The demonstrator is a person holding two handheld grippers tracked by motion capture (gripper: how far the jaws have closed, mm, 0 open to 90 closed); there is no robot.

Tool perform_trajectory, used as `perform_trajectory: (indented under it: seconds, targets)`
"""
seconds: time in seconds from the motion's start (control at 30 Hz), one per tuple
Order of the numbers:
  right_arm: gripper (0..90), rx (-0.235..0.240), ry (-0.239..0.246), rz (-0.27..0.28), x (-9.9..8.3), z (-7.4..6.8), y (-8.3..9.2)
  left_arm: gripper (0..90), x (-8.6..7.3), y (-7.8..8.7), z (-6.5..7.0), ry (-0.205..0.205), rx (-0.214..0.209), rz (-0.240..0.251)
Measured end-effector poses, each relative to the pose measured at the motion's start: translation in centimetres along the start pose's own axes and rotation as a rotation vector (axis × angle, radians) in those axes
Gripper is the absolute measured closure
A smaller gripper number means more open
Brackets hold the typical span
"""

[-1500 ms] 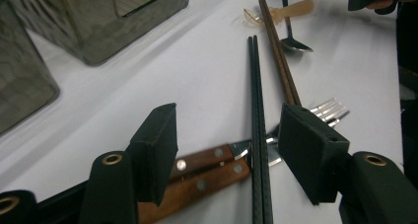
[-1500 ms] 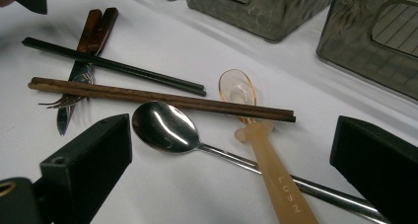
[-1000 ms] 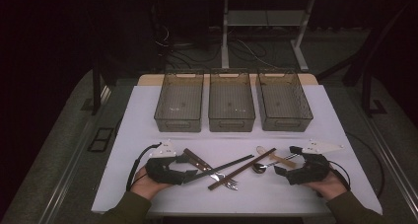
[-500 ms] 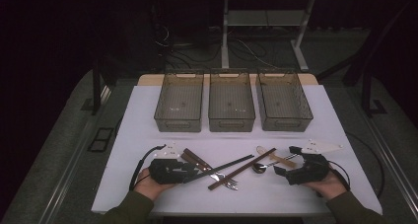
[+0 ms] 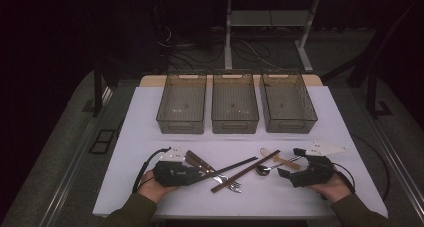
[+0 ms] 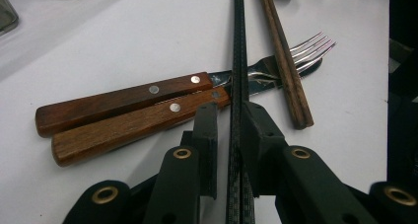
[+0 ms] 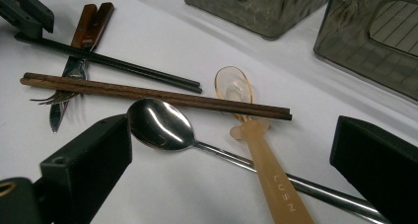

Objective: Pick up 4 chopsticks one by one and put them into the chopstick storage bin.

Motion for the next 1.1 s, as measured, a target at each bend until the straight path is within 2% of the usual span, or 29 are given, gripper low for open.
perform_trajectory:
  seconds: [0.47, 1.1]
  targets:
    - [2.4, -0.001, -0.001, 0.0, 0.0, 0.01, 0.0, 76.3, -0.09, -0.31, 0.12, -0.008, -0.002, -0.021]
    - [2.3, 0.001, 0.0, 0.0, 0.0, -0.01, -0.01, 76.0, -0.32, -0.85, -0.02, -0.025, 0.019, -0.06]
Point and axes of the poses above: each handheld gripper's, and its own axes: y roughly backward along the jaws, x roughly out of its top, z roughly to its right, the point moved 5 cm from there along -y, roughly forward along the jaws, and after that the axes turned 1 degree about z, right-handed, at the moved point
